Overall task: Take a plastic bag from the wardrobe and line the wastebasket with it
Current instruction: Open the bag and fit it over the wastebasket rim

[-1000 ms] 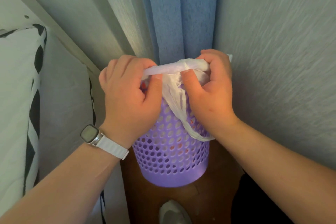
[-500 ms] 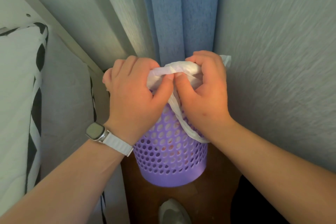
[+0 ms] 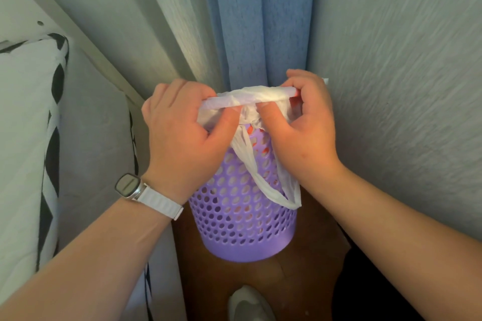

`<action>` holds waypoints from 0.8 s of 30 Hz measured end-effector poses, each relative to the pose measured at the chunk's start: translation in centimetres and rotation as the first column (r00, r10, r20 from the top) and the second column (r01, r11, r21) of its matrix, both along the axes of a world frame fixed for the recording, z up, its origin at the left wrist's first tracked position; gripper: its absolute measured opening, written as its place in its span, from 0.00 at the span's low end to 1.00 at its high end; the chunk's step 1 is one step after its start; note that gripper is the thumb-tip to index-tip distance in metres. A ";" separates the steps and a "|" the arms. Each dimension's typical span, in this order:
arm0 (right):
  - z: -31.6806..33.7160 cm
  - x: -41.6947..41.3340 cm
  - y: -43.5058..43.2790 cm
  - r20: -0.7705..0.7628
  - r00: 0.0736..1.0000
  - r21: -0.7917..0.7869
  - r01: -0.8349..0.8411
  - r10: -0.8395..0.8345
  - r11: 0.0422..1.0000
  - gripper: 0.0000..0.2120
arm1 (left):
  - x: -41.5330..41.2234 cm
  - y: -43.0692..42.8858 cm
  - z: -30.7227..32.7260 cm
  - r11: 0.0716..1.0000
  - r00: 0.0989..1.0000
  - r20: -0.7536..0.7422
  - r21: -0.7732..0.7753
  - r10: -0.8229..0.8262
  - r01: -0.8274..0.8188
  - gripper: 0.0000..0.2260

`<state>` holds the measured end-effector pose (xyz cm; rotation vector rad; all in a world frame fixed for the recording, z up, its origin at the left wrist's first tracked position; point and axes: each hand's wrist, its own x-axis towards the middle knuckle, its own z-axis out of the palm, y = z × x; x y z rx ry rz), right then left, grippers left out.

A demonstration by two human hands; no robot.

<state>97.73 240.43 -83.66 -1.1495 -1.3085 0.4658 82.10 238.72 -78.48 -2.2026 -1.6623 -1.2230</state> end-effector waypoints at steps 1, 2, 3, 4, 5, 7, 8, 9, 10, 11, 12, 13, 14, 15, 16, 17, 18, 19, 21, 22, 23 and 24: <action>0.0 0.0 -0.1 0.002 1.000 -0.009 0.009 -0.009 1.000 0.16 | 0.1 -0.1 0.1 1.000 1.000 -0.009 -0.001 -0.002 0.002 0.08; 0.2 -0.1 -0.1 0.006 1.000 -0.018 0.022 -0.022 1.000 0.16 | 0.2 -0.2 0.2 1.000 1.000 -0.030 0.000 -0.003 0.003 0.09; 0.3 -0.1 -0.2 0.011 0.999 -0.023 0.039 -0.039 0.999 0.16 | 0.4 -0.4 0.3 1.000 0.998 -0.068 0.005 -0.004 0.005 0.09; 0.6 -0.2 -0.4 0.015 0.998 -0.022 0.054 -0.054 0.998 0.15 | 0.7 -0.7 0.3 1.000 0.993 -0.118 0.013 -0.007 0.009 0.10; 0.9 -0.3 -0.5 0.020 0.998 -0.015 0.064 -0.063 0.998 0.15 | 1.0 -0.9 0.3 1.000 0.987 -0.163 0.026 -0.014 0.018 0.10; 1.4 -0.7 -0.8 0.032 0.997 0.002 0.063 -0.063 0.998 0.14 | 1.6 -1.3 0.4 0.998 0.980 -0.198 0.048 -0.028 0.038 0.11; 1.5 -0.8 -0.9 0.035 0.998 0.004 0.059 -0.059 0.998 0.13 | 1.7 -1.3 0.4 0.998 0.980 -0.198 0.052 -0.034 0.045 0.11; 1.6 -0.9 -1.0 0.036 0.998 0.002 0.055 -0.055 0.998 0.12 | 1.7 -1.2 0.4 0.998 0.979 -0.199 0.051 -0.038 0.049 0.11; 1.6 -1.0 -1.0 0.037 0.998 -0.003 0.052 -0.052 0.999 0.12 | 1.5 -1.1 0.4 0.998 0.979 -0.201 0.044 -0.039 0.049 0.10; 1.5 -1.1 -1.0 0.041 0.998 -0.010 0.047 -0.046 0.999 0.12 | 1.3 -0.9 0.4 0.998 0.978 -0.203 0.032 -0.041 0.049 0.10; 1.4 -1.1 -1.0 0.047 0.998 -0.017 0.041 -0.040 0.999 0.12 | 1.1 -0.8 0.3 0.999 0.978 -0.203 0.016 -0.044 0.048 0.09; 1.2 -1.1 -0.9 0.059 0.998 -0.020 0.036 -0.035 0.999 0.13 | 0.9 -0.7 0.2 0.999 0.978 -0.205 -0.002 -0.049 0.050 0.09; 1.1 -1.0 -0.9 0.074 0.997 -0.019 0.034 -0.033 0.999 0.13 | 0.9 -0.6 0.0 0.998 0.976 -0.210 -0.018 -0.055 0.053 0.09; 0.8 -1.0 -0.8 0.091 0.995 -0.014 0.034 -0.032 0.999 0.13 | 0.8 -0.6 -0.1 0.998 0.974 -0.219 -0.031 -0.060 0.054 0.09; 0.6 -0.9 -0.8 0.106 0.994 -0.008 0.033 -0.032 0.999 0.13 | 0.8 -0.6 -0.2 0.998 0.972 -0.228 -0.039 -0.061 0.054 0.09; 0.5 -0.8 -0.7 0.118 0.993 -0.001 0.030 -0.030 1.000 0.14 | 0.7 -0.5 -0.3 0.998 0.970 -0.235 -0.045 -0.061 0.052 0.09; 0.3 -0.7 -0.6 0.133 0.991 0.008 0.029 -0.029 1.000 0.14 | 0.6 -0.4 -0.3 0.997 0.969 -0.240 -0.050 -0.061 0.050 0.08; 0.2 -0.6 -0.5 0.153 0.988 0.022 0.029 -0.032 0.999 0.14 | 0.4 -0.3 -0.3 0.997 0.968 -0.243 -0.055 -0.062 0.050 0.08; -0.1 -0.3 -0.3 0.207 0.977 0.056 0.041 -0.052 0.998 0.16 | -0.1 0.0 -0.3 0.997 0.967 -0.246 -0.065 -0.063 0.048 0.08; -0.2 -0.1 -0.1 0.232 0.971 0.070 0.050 -0.065 0.996 0.17 | -0.3 0.1 -0.3 0.997 0.967 -0.246 -0.068 -0.063 0.048 0.08; -0.4 0.2 0.1 0.256 0.963 0.080 0.058 -0.077 0.995 0.18 | -0.5 0.2 -0.3 0.997 0.967 -0.245 -0.067 -0.063 0.048 0.08; -0.5 0.4 0.3 0.283 0.955 0.086 0.065 -0.086 0.994 0.20 | -0.7 0.3 -0.3 0.997 0.967 -0.245 -0.062 -0.064 0.051 0.07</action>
